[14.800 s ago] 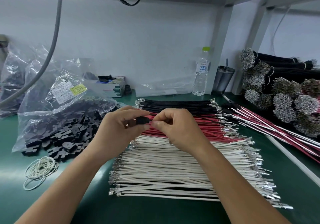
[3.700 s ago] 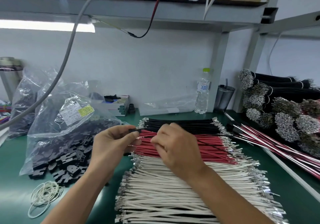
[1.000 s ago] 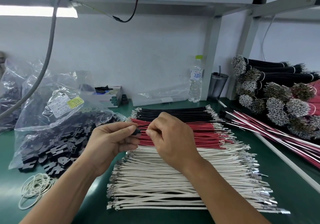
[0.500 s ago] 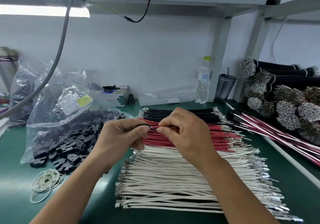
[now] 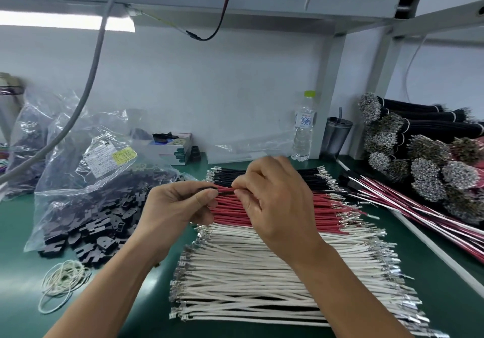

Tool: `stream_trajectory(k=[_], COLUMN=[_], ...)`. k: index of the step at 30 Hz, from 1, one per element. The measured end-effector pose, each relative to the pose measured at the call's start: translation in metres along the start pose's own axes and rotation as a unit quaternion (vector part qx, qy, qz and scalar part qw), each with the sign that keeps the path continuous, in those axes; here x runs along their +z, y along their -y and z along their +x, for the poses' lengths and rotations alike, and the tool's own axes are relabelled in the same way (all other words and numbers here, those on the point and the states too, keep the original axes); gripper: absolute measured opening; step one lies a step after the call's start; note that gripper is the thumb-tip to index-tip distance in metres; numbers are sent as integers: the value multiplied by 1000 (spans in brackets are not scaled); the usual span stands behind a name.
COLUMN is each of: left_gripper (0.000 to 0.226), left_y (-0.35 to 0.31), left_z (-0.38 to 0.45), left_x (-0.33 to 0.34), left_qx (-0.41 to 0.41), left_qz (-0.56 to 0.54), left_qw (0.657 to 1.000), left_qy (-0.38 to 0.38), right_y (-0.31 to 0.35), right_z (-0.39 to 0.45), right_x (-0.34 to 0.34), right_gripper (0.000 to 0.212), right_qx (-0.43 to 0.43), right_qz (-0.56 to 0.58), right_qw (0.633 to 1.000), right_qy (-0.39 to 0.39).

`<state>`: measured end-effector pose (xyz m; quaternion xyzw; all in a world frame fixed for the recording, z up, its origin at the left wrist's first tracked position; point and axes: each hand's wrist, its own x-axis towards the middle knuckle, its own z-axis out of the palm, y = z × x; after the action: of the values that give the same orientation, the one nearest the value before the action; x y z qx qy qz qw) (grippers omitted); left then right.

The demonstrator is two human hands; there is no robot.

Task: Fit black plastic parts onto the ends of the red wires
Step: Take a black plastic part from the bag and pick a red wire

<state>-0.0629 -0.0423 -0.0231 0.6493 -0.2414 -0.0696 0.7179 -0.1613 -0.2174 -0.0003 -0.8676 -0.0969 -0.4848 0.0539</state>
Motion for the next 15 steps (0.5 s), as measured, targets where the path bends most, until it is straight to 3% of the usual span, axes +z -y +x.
stream_trajectory(k=[5,15], left_gripper=[26,26], left_y=[8,6], left_z=[4,5], left_x=[-12,-14], left_qx=[-67,-66], left_qz=[2,-3], left_qw=[998,997], left_qy=[-17,-29], right_y=[9,8], right_z=[-17,-20], right_x=[23,30], right_gripper=[21,15], right_qx=[66,129], right_qz=[10,24], right_qw=[960,947], right_qy=[273,293])
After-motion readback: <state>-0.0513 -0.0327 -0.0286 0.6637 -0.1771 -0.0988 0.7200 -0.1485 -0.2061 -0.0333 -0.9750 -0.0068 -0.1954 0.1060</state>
